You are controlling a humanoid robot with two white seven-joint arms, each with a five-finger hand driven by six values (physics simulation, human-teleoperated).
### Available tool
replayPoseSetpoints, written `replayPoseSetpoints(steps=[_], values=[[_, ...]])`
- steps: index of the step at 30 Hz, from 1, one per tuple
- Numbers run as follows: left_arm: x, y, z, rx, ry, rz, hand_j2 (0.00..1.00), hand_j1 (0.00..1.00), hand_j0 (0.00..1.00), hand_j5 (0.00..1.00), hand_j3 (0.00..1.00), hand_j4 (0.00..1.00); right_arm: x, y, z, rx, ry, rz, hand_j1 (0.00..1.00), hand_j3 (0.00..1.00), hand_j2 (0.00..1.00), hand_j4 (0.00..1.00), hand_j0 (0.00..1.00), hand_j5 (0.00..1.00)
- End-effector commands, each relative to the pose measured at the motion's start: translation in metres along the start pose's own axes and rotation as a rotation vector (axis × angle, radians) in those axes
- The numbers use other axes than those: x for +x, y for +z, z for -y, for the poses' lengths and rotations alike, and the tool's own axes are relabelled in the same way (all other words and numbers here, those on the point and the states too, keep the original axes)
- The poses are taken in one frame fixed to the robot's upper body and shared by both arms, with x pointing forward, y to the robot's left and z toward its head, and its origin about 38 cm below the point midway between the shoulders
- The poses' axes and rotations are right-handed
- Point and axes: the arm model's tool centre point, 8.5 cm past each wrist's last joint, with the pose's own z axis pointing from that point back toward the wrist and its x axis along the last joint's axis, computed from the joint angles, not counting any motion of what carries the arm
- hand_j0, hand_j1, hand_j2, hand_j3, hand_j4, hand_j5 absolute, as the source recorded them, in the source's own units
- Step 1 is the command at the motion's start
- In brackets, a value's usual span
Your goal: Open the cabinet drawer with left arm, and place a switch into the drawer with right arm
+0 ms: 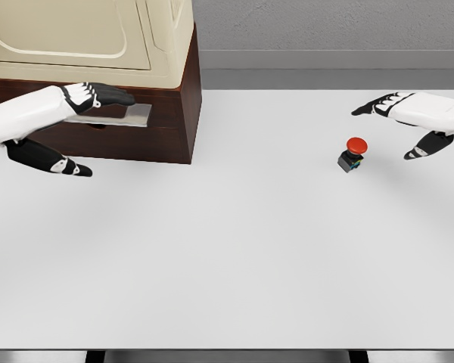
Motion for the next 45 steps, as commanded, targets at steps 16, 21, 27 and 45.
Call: replayPoseSetpoints(steps=[16, 21, 27, 45], values=[[0.001, 0.001, -0.006, 0.029, 0.069, 0.006, 1.0, 1.0, 1.0, 1.0, 1.0, 1.0, 0.01, -0.051, -0.03, 0.059, -0.082, 0.061, 1.0, 1.0, 1.0, 1.0, 1.0, 1.0], [0.01, 0.0, -0.01, -0.234, -0.008, 0.024, 1.0, 1.0, 1.0, 1.0, 1.0, 1.0, 0.005, -0.054, -0.037, 0.082, -0.079, 0.037, 1.0, 1.0, 1.0, 1.0, 1.0, 1.0], [0.015, -0.002, -0.026, -0.211, -0.047, 0.032, 1.0, 1.0, 1.0, 1.0, 1.0, 1.0, -0.001, -0.067, -0.035, 0.096, -0.079, 0.016, 1.0, 1.0, 1.0, 1.0, 1.0, 1.0], [-0.003, 0.021, -0.032, -0.334, 0.118, -0.205, 1.0, 1.0, 1.0, 1.0, 1.0, 1.0, -0.004, -0.082, -0.03, 0.132, -0.06, 0.007, 1.0, 1.0, 1.0, 1.0, 1.0, 1.0]])
